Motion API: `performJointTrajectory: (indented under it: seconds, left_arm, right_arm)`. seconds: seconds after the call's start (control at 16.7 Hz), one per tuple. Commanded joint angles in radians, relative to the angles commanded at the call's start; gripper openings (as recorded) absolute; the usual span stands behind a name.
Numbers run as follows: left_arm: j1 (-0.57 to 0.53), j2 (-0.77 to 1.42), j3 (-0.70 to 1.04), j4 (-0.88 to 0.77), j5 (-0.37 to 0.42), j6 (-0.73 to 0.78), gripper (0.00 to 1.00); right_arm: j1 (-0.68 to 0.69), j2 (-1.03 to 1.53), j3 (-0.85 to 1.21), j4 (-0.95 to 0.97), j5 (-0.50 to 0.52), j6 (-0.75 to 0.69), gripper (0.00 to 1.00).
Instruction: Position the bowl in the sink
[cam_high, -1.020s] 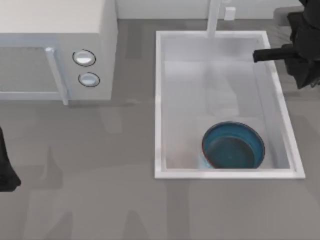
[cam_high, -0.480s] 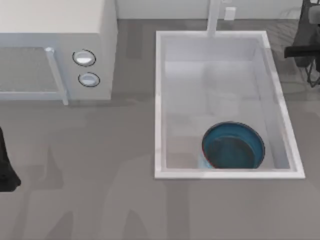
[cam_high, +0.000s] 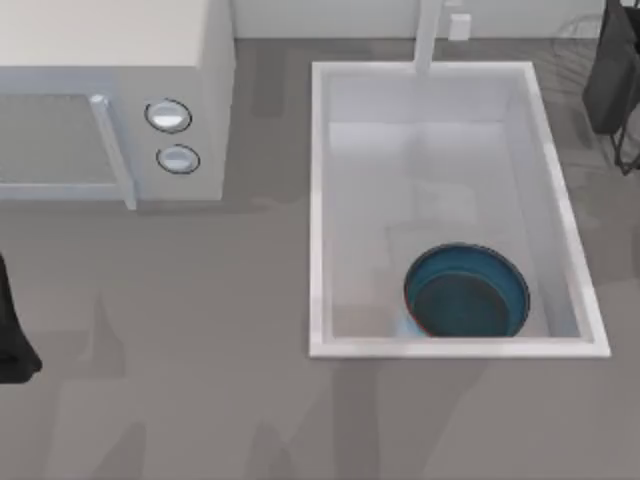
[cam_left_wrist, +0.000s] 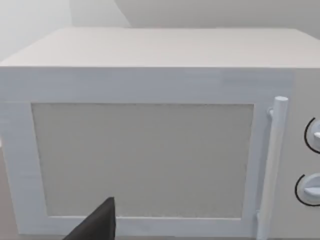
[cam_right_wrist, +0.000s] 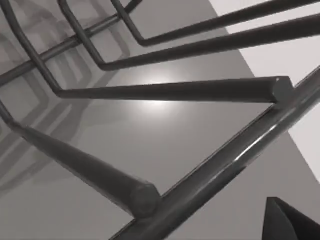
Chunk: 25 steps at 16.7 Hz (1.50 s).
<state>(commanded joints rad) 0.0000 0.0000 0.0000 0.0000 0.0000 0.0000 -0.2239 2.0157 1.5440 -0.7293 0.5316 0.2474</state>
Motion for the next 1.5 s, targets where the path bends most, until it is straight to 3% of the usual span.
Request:
performJointTrajectory:
  seconds: [0.24,0.54,1.02,1.5]
  left_arm:
    - [0.000,0.000,0.000,0.000,0.000,0.000,1.00]
    - [0.000,0.000,0.000,0.000,0.000,0.000,1.00]
    - [0.000,0.000,0.000,0.000,0.000,0.000,1.00]
    - [0.000,0.000,0.000,0.000,0.000,0.000,1.00]
  right_arm:
    - [-0.108,-0.051,-0.125,0.332,0.146,-0.025,0.00]
    - [-0.048,-0.185,-0.266,0.767,0.252,-0.064,0.00]
    - [0.382,-0.372,-0.541,1.328,0.248,-0.147,0.00]
    - [0.823,-0.413,-0.805,1.590,0.158,-0.219,0.00]
